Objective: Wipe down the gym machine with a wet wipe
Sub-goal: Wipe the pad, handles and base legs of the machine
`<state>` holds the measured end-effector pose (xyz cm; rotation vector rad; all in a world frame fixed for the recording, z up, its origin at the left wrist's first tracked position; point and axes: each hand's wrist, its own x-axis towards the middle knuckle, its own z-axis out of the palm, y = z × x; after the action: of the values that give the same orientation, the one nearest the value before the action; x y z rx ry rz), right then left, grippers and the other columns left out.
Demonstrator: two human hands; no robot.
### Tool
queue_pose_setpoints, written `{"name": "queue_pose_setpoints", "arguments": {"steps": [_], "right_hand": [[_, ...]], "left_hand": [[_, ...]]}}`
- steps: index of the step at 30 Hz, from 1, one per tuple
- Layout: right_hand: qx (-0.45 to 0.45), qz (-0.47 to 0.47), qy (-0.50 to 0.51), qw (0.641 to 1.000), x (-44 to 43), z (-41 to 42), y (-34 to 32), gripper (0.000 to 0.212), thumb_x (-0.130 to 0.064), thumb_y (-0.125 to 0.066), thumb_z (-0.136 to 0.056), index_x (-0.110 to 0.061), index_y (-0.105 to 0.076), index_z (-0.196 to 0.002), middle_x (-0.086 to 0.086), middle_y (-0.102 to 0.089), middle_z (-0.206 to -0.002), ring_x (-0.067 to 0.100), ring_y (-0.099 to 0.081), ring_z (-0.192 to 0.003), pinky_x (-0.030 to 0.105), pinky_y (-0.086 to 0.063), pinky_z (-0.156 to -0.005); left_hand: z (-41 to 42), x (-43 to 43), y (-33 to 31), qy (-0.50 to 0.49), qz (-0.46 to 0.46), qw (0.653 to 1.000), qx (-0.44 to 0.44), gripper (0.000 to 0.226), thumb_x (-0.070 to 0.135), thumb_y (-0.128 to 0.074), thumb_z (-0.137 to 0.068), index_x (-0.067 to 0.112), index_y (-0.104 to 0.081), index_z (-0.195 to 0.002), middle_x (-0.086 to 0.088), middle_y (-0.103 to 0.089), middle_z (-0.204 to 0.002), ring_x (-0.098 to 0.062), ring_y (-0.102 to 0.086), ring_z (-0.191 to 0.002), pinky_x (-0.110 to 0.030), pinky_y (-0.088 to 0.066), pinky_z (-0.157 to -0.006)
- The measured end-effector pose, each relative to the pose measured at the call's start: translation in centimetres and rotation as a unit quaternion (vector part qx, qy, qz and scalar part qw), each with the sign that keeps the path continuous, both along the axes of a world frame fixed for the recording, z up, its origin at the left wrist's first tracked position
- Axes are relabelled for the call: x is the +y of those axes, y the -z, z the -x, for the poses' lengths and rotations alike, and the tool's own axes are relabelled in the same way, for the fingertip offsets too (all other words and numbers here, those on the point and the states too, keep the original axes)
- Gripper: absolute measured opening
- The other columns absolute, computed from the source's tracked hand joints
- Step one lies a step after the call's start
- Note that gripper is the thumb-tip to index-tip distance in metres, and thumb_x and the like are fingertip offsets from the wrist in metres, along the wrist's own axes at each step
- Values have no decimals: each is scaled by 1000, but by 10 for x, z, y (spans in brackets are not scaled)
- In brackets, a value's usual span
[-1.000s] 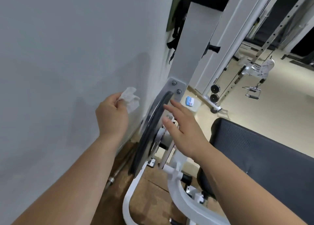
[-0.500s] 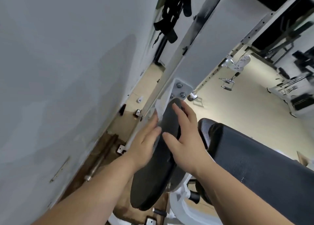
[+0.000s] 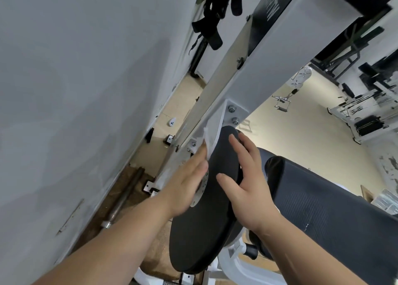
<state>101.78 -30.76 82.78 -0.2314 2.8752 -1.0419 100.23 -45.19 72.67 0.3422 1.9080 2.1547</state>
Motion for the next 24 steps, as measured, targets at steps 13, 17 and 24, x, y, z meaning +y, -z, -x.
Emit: {"name": "queue_pose_setpoints", "arguments": {"steps": [13, 17, 24], "right_hand": [[-18, -19, 4, 1000, 1, 3, -2, 77, -8, -54, -97, -39, -24, -161, -29, -3, -165, -13, 1, -151, -10, -5, -102], [-15, -13, 2, 1000, 1, 3, -1, 78, -7, -54, -96, -36, -24, -162, -27, -3, -166, -12, 1, -151, -9, -5, -103], [-4, -9, 0, 1000, 1, 1, 0, 78, -7, -55, -96, -38, -25, -161, -26, -4, -166, -12, 0, -151, -8, -5, -104]], "left_hand": [[85, 8, -27, 62, 23, 996, -64, 90, 97, -16, -79, 55, -8, -158, 19, -13, -170, -8, -12, -157, -52, -11, -127], [85, 7, -40, 67, 25, 995, -72, 99, 103, -22, -71, 56, -15, -157, 20, -20, -168, -11, -19, -155, -49, -8, -127], [7, -3, 2, 46, 1, 999, 4, 91, 94, -19, -81, 51, 5, -158, 30, 3, -167, 10, 3, -152, -28, -3, -124]]}}
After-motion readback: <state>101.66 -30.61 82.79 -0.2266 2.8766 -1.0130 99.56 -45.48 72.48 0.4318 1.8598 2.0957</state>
